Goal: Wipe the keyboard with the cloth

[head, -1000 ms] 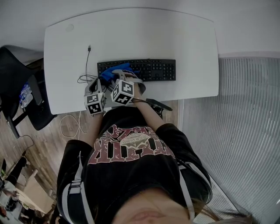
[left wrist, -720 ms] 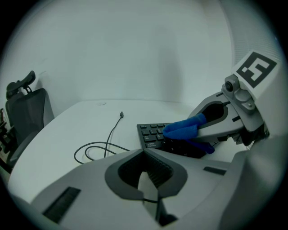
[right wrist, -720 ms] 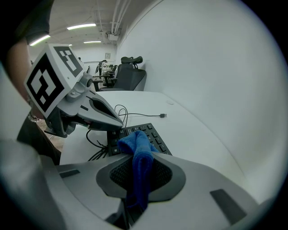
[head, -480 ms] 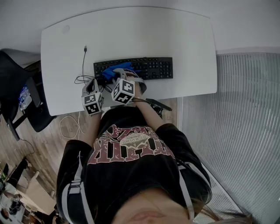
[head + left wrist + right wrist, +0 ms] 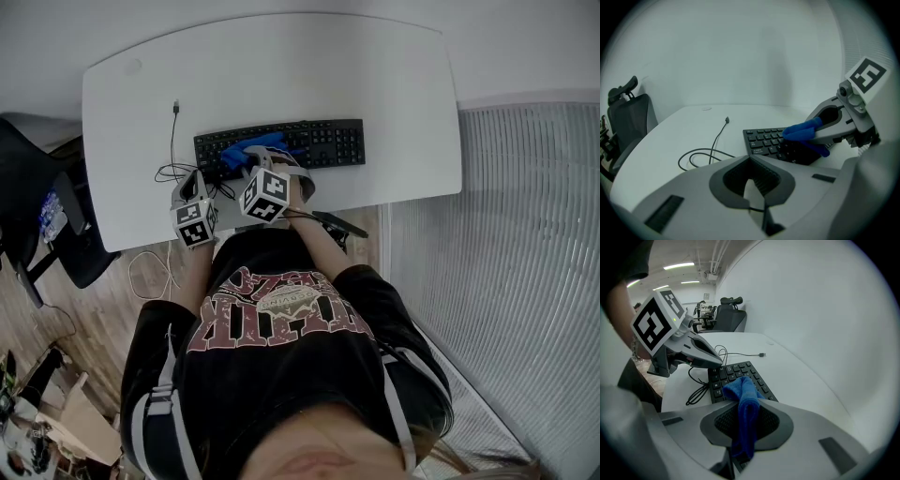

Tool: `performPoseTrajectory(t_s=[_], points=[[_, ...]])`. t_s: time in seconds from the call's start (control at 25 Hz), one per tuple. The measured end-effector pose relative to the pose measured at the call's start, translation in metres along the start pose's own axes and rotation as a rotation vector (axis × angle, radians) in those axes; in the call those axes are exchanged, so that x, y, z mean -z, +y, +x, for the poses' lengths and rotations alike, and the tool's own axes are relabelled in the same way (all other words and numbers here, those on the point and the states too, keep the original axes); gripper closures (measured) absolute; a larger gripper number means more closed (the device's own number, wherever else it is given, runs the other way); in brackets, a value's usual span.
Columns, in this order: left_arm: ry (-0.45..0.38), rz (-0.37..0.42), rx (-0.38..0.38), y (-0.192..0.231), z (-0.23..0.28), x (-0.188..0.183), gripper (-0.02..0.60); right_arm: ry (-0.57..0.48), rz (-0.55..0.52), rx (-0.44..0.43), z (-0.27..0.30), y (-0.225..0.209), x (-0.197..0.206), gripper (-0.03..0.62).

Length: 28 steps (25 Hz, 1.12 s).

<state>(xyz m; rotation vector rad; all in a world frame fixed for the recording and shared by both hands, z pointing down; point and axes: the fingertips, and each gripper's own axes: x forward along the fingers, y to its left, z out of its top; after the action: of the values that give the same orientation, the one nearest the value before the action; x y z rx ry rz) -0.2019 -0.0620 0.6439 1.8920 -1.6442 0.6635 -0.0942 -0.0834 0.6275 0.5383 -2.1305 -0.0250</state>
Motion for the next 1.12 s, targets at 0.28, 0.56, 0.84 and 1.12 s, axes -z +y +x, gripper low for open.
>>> performPoseTrajectory(t_s=[0.28, 0.56, 0.84, 1.12], points=[[-0.001, 0.011, -0.001, 0.000, 0.000, 0.001, 0.552, 0.015, 0.013, 0.022, -0.006, -0.005, 0.012, 0.530], [0.002, 0.007, -0.007, 0.001, 0.001, 0.001, 0.552, 0.028, 0.033, 0.037, -0.012, -0.011, 0.022, 0.530], [0.001, 0.023, -0.020, 0.000, 0.001, 0.003, 0.552, 0.040, 0.061, 0.061, -0.021, -0.016, 0.040, 0.530], [0.006, 0.019, -0.031, 0.001, 0.002, 0.004, 0.552, 0.063, 0.095, 0.084, -0.029, -0.026, 0.057, 0.530]])
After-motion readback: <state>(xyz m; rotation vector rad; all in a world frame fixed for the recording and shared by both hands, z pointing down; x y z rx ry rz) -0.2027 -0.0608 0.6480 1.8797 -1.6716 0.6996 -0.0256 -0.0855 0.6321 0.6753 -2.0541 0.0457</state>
